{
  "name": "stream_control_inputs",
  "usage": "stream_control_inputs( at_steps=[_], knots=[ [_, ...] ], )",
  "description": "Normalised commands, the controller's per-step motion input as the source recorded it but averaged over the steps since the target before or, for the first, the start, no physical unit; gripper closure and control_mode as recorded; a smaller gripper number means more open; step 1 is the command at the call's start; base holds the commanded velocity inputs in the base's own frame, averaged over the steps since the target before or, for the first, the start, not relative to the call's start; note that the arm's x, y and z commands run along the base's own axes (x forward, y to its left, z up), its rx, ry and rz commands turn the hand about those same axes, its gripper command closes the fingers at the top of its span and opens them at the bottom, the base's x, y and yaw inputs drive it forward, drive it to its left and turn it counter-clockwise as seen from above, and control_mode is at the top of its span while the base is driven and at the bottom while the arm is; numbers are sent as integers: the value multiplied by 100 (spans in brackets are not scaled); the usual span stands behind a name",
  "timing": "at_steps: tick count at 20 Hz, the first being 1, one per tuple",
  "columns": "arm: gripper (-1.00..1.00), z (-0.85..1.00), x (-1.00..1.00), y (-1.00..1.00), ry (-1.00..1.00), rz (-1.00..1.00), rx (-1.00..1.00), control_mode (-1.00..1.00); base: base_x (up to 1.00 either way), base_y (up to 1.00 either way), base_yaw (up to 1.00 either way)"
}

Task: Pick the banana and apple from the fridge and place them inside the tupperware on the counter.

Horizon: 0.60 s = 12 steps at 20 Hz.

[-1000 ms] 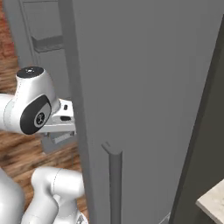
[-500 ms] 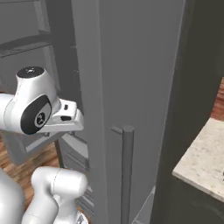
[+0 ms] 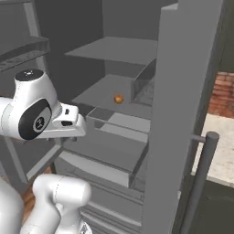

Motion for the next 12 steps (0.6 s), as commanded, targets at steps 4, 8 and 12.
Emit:
stream_control_inputs(
  at_steps=[4,8,12],
  knots=[
    [-100,0,0,0,0,0,0,100,0,0,-38],
    [-100,0,0,0,0,0,0,100,15,6,-35],
    [-100,0,0,0,0,0,0,100,44,22,-32]
  ],
)
